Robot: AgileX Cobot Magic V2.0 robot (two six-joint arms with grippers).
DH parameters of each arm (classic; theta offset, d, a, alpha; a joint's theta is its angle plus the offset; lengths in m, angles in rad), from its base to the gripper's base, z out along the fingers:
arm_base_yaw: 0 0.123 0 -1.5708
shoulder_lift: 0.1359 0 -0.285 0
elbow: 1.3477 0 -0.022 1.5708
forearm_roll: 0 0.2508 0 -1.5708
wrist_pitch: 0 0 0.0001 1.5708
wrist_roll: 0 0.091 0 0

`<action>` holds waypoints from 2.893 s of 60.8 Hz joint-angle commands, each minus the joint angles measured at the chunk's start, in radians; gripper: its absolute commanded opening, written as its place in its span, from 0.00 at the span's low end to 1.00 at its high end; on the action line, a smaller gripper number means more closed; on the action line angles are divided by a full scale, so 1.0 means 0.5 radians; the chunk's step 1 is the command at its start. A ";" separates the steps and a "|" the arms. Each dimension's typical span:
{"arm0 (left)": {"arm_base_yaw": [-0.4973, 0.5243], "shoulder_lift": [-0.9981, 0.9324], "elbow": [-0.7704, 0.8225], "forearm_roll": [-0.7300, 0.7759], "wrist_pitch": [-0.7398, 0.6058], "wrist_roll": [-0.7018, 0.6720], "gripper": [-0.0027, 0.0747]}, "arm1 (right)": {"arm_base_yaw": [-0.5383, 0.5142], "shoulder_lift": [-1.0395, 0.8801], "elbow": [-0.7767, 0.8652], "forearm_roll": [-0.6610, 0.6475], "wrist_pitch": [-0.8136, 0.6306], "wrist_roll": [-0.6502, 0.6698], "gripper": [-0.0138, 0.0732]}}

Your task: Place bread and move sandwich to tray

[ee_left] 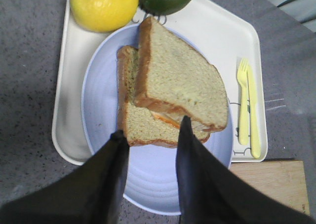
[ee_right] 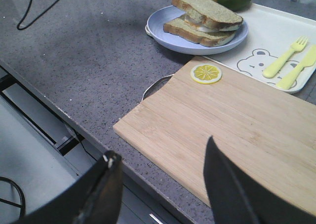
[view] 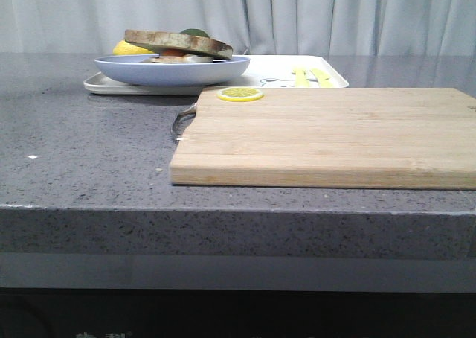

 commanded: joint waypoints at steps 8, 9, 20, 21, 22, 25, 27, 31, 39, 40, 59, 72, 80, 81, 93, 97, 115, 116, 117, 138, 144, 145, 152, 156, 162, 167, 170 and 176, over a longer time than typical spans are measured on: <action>-0.062 -0.496 0.107 0.153 -0.144 0.091 0.34 | -0.009 0.002 -0.051 0.035 -0.134 -0.029 0.62; -0.071 -0.526 0.134 0.153 -0.156 0.108 0.34 | -0.009 0.002 -0.051 0.035 -0.134 -0.029 0.62; -0.181 -0.946 0.619 0.157 -0.431 0.332 0.34 | -0.009 0.002 -0.051 0.035 -0.134 -0.029 0.62; -0.189 -0.975 0.657 0.162 -0.450 0.345 0.34 | -0.009 0.002 -0.051 0.035 -0.134 -0.029 0.62; -0.202 -1.019 0.713 0.162 -0.477 0.364 0.34 | -0.009 0.002 -0.051 0.035 -0.134 -0.029 0.62; -0.225 -1.116 0.846 0.170 -0.539 0.414 0.34 | -0.009 0.002 -0.051 0.035 -0.134 -0.029 0.62; -0.247 -1.184 0.940 0.178 -0.581 0.459 0.34 | -0.009 0.002 -0.051 0.035 -0.134 -0.029 0.62; -0.280 -1.313 1.131 0.193 -0.661 0.510 0.34 | -0.009 0.002 -0.051 0.035 -0.134 -0.029 0.62; -0.302 -1.572 1.506 0.230 -0.798 0.595 0.34 | -0.009 0.002 -0.051 0.035 -0.134 -0.029 0.62; -0.302 -1.598 1.542 0.239 -0.808 0.596 0.34 | -0.009 0.002 -0.051 0.035 -0.134 -0.029 0.62; -0.302 -2.227 2.268 0.513 -0.949 0.596 0.34 | -0.009 0.002 -0.051 0.035 -0.134 -0.029 0.62; -0.302 -2.695 2.559 0.563 -1.023 0.596 0.34 | -0.009 0.002 -0.051 0.035 -0.134 -0.029 0.62; -0.302 -2.904 2.659 0.595 -1.101 0.596 0.34 | -0.009 0.002 -0.051 0.035 -0.134 -0.029 0.62; -0.302 -2.916 2.662 0.595 -1.101 0.596 0.34 | -0.009 0.002 -0.051 0.035 -0.134 -0.029 0.62; -0.302 -2.962 2.675 0.599 -1.105 0.596 0.34 | -0.009 0.002 -0.051 0.037 -0.150 -0.029 0.62; -0.302 -2.962 2.675 0.599 -1.105 0.596 0.34 | -0.009 0.002 -0.051 0.037 -0.150 -0.029 0.62; -0.302 -2.962 2.675 0.599 -1.109 0.596 0.34 | -0.009 0.002 -0.051 0.096 -0.148 -0.029 0.62; -0.302 -2.962 2.675 0.599 -1.109 0.596 0.34 | -0.009 0.002 -0.051 0.101 -0.148 -0.029 0.62; -0.302 -2.962 2.675 0.599 -1.113 0.596 0.34 | -0.009 0.002 -0.051 0.101 -0.148 -0.029 0.62; -0.302 -2.962 2.675 0.680 -1.112 0.596 0.04 | -0.009 0.002 -0.051 0.098 -0.107 -0.029 0.16; -0.302 -2.962 2.675 0.703 -1.135 0.596 0.01 | -0.009 0.002 -0.051 0.098 -0.105 -0.029 0.09; -0.302 -2.962 2.675 0.704 -1.149 0.596 0.01 | -0.009 0.002 -0.051 0.098 -0.105 -0.029 0.08; -0.302 -2.962 2.675 0.707 -1.159 0.596 0.01 | -0.009 0.002 -0.051 0.100 -0.109 -0.029 0.08; -0.302 -2.962 2.675 0.707 -1.159 0.596 0.01 | -0.009 0.002 -0.051 0.100 -0.103 -0.029 0.08; -0.302 -2.962 2.675 0.707 -1.159 0.596 0.01 | -0.009 0.002 -0.051 0.100 -0.103 -0.029 0.08; -0.302 -2.962 2.675 0.707 -1.159 0.596 0.01 | -0.009 0.002 -0.051 0.100 -0.103 -0.029 0.08; -0.302 -2.962 2.675 0.707 -1.159 0.596 0.01 | -0.009 0.002 -0.051 0.100 -0.103 -0.029 0.08; -0.312 -2.962 2.675 0.707 -1.159 0.596 0.01 | -0.009 0.002 -0.051 0.100 -0.103 -0.029 0.08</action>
